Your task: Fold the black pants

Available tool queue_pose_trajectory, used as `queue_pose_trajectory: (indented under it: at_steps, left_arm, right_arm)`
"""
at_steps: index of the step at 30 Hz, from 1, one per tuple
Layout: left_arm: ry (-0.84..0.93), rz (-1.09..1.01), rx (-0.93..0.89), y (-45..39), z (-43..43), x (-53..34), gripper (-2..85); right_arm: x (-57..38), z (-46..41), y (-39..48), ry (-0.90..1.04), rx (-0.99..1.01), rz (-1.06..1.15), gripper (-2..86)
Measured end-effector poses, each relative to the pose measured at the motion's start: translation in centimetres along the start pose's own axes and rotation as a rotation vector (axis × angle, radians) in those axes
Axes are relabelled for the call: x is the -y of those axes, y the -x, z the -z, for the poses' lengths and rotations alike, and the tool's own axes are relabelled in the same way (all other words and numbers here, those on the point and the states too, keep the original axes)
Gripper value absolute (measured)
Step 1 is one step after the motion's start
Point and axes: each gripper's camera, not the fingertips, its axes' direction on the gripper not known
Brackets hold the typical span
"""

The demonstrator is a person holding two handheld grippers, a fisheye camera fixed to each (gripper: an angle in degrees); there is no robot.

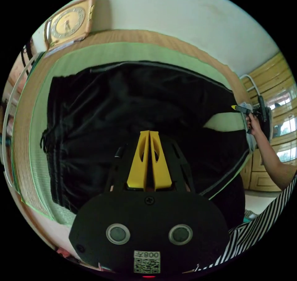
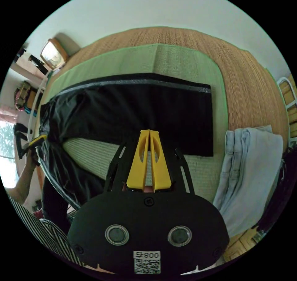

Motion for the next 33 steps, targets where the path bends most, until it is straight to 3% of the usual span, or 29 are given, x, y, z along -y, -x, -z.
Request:
queue_pose_trajectory:
  at_steps: [5, 14, 17, 22, 28, 33]
  left_arm:
    - [-0.107, 0.174, 0.009, 5.8, 1.9, -6.2, 1.0]
    - [-0.286, 0.667, -0.086, 17.4, 2.1, -20.5, 8.4]
    - [-0.318, 0.693, -0.243, 19.9, 0.3, -22.4, 9.4]
    - [-0.351, 0.707, -0.327, 22.8, -1.9, -24.1, 8.3]
    - [-0.368, 0.709, -0.439, 25.3, -3.9, -26.0, 5.2]
    - [-0.439, 0.634, -0.545, 26.2, -3.8, -26.7, 3.4]
  right_arm:
    - [0.7, -1.6, 3.3, -0.039, 0.041, 0.017, 0.4]
    - [6.9, -10.3, 28.1, -0.016, 0.276, 0.543, 5.5]
    - [9.5, -14.9, 38.0, 0.036, 0.285, 0.709, 9.1]
    - [12.9, -22.4, 53.0, 0.096, 0.181, 0.94, 12.6]
    - [14.3, -31.4, 61.5, 0.233, 0.007, 1.023, 10.3]
    - [14.4, -33.0, 62.4, 0.238, 0.022, 0.998, 3.0]
